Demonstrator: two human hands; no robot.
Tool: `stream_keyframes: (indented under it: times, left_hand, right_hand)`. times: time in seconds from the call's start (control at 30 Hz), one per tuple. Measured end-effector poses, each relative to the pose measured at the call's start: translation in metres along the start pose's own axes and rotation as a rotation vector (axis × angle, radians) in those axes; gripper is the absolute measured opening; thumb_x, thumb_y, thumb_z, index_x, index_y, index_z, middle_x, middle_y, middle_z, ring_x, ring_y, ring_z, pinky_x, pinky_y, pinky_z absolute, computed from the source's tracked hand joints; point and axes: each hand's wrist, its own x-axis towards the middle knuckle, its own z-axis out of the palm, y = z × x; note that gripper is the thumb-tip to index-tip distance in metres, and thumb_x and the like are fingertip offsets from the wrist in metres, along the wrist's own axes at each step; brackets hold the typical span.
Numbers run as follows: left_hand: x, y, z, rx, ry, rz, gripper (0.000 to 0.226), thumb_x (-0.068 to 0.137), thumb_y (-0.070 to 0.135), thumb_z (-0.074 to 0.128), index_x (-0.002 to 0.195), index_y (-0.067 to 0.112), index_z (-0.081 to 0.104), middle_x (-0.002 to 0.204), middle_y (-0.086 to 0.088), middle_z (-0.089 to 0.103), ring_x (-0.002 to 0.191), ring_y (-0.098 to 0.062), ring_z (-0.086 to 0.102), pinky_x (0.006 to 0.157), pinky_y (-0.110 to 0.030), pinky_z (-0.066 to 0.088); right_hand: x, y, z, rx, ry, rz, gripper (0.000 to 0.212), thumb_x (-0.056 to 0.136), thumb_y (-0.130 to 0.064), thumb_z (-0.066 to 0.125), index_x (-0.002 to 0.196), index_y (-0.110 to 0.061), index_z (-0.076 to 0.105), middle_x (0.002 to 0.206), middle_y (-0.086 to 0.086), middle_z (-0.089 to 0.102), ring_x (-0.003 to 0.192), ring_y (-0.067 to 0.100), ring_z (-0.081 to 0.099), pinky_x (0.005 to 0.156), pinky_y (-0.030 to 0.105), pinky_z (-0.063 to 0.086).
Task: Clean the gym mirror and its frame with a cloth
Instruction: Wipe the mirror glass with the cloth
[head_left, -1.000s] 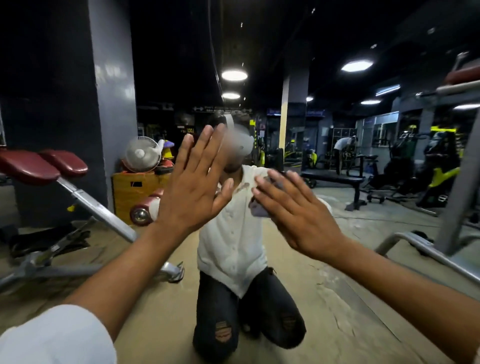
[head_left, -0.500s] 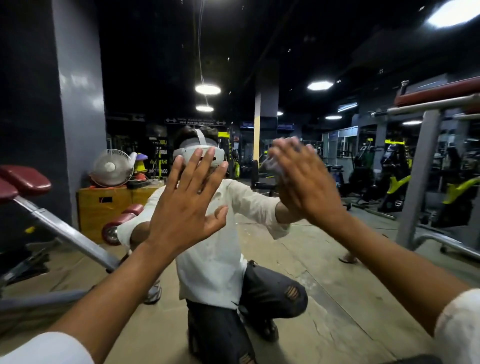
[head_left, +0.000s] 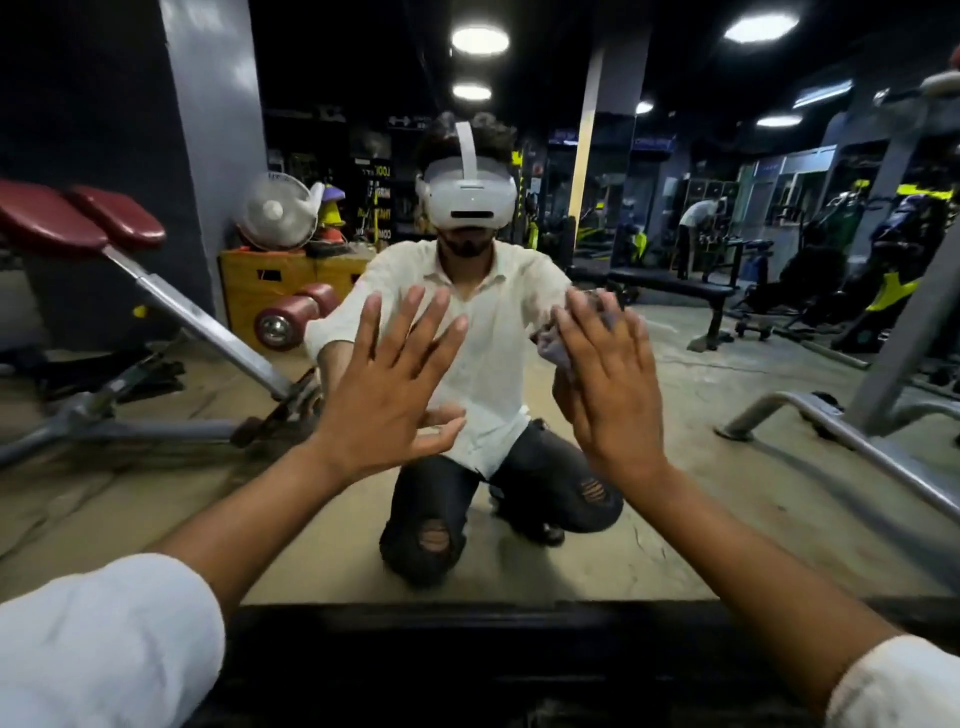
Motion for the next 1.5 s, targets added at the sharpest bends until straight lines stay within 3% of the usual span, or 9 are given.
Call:
stream_keyframes:
  times: [0.07,0.23,0.33,0.4,0.5,0.63,0.87,1.17,1.5]
  left_hand:
    - [-0.002,0.011,0.005,0.012,-0.017,-0.048,0.102,0.094,0.065,0.058,0.167,0.003,0.022,0.174,-0.026,0.012,0.162,-0.048,0.009,0.127,-0.072,0.006]
    - [-0.003,0.008,0.008,0.044,-0.063,-0.044,0.102,0.099,0.07,0.047,0.168,0.003,0.015,0.174,-0.028,0.008,0.161,-0.049,0.008,0.126,-0.073,0.007]
    - [0.0,0.012,0.002,0.065,-0.094,-0.074,0.103,0.099,0.07,0.048,0.168,0.002,0.014,0.174,-0.029,0.009,0.161,-0.05,0.007,0.125,-0.075,0.008]
    - [0.002,0.017,-0.005,0.058,-0.107,-0.078,0.101,0.1,0.069,0.049,0.168,0.002,0.014,0.174,-0.029,0.008,0.161,-0.049,0.006,0.126,-0.073,0.008]
    - [0.005,0.014,-0.02,0.036,-0.094,-0.038,0.09,0.102,0.054,0.053,0.168,0.004,0.018,0.175,-0.025,0.009,0.162,-0.046,0.009,0.13,-0.065,0.009]
    - [0.063,0.002,-0.038,0.098,0.012,-0.015,0.08,0.105,0.045,0.051,0.169,0.007,0.02,0.177,-0.02,0.01,0.164,-0.037,0.011,0.132,-0.057,0.006]
    - [0.155,0.038,-0.023,0.019,0.115,-0.13,0.078,0.108,0.048,0.041,0.168,0.004,0.018,0.177,-0.018,0.008,0.165,-0.037,0.007,0.13,-0.064,0.014]
    - [0.141,0.054,-0.019,0.074,0.063,-0.198,0.079,0.108,0.052,0.032,0.169,0.003,0.015,0.177,-0.02,0.006,0.165,-0.037,0.006,0.131,-0.062,0.01]
    - [0.13,0.066,-0.015,0.142,0.004,-0.246,0.087,0.106,0.053,0.036,0.169,0.004,0.003,0.178,-0.019,-0.005,0.165,-0.036,0.0,0.132,-0.061,0.009]
  right_hand:
    - [-0.03,-0.017,0.017,0.068,-0.037,0.015,0.067,0.1,-0.005,0.056,0.162,-0.006,0.033,0.173,0.013,0.023,0.162,0.036,0.012,0.13,0.059,0.013]
    - [-0.127,-0.023,0.059,-0.02,-0.256,-0.54,0.053,0.11,-0.014,0.043,0.162,-0.015,0.037,0.171,0.006,0.029,0.161,0.028,0.019,0.132,0.048,-0.002]
    - [-0.126,-0.014,0.052,0.032,-0.319,-0.549,0.049,0.115,-0.02,0.026,0.162,-0.022,0.036,0.173,-0.001,0.026,0.162,0.024,0.016,0.129,0.052,0.009]
    - [-0.099,0.006,0.037,0.014,-0.31,-0.53,0.054,0.113,-0.021,0.036,0.166,-0.02,0.028,0.175,0.002,0.018,0.162,0.027,0.013,0.125,0.057,0.023]
    - [-0.034,0.042,0.013,-0.031,-0.139,-0.361,0.062,0.106,-0.023,0.044,0.164,-0.009,0.03,0.173,0.012,0.021,0.161,0.037,0.016,0.127,0.06,0.022]
    - [0.033,0.061,-0.007,-0.132,-0.147,-0.648,0.062,0.107,-0.028,0.044,0.164,-0.007,0.031,0.173,0.015,0.019,0.161,0.04,0.013,0.127,0.062,0.018]
    - [0.138,0.097,-0.058,-0.027,0.229,0.006,0.063,0.104,-0.014,0.054,0.163,-0.009,0.033,0.173,0.011,0.023,0.162,0.032,0.012,0.131,0.054,0.009]
    - [0.06,0.076,-0.02,0.031,0.033,-0.309,0.066,0.1,-0.01,0.05,0.163,-0.005,0.031,0.173,0.013,0.021,0.162,0.035,0.011,0.128,0.058,0.021]
    - [0.051,0.074,-0.014,0.017,0.055,-0.341,0.062,0.1,-0.016,0.039,0.162,-0.005,0.036,0.172,0.015,0.025,0.162,0.036,0.012,0.131,0.056,0.013]
